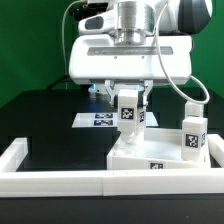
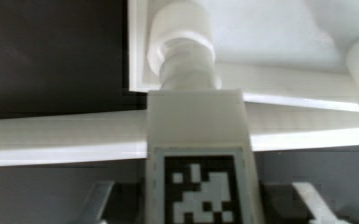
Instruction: Assemble square table
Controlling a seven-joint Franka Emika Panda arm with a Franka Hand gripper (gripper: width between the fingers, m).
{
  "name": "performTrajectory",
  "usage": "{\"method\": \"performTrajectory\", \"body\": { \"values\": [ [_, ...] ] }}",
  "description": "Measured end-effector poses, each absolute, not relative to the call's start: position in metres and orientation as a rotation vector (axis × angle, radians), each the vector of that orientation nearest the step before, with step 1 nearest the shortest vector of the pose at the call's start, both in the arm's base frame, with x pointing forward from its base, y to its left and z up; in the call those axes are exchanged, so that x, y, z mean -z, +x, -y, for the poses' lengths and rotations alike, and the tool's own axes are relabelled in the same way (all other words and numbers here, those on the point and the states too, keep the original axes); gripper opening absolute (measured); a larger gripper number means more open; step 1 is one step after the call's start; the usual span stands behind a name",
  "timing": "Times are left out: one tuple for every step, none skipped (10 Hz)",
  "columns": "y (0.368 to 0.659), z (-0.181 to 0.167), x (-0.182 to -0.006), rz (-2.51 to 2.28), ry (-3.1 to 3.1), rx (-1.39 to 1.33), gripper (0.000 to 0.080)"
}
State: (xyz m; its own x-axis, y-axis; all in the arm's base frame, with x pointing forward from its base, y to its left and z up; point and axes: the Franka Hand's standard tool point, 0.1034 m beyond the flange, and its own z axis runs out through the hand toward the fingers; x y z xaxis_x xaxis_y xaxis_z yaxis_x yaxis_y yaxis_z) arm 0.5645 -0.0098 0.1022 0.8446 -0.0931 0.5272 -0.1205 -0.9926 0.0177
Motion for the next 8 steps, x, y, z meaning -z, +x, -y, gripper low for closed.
{"method": "performTrajectory", "body": {
  "values": [
    [0.564, 0.01, -0.101, 0.172, 2.97, -0.842, 0.029],
    [0.564, 0.01, -0.101, 0.172, 2.97, -0.841, 0.029],
    [0.564, 0.01, -0.1, 0.171, 2.97, -0.839, 0.029],
    [0.566, 0.009, -0.097, 0.165, 2.97, -0.838, 0.029],
    [0.57, 0.008, -0.095, 0.164, 2.97, -0.842, 0.029],
    [0.574, 0.008, -0.095, 0.165, 2.969, -0.848, 0.029],
    [0.575, 0.01, -0.093, 0.165, 2.969, -0.846, 0.029],
    [0.575, 0.011, -0.091, 0.159, 2.958, -0.855, 0.029]
  ]
}}
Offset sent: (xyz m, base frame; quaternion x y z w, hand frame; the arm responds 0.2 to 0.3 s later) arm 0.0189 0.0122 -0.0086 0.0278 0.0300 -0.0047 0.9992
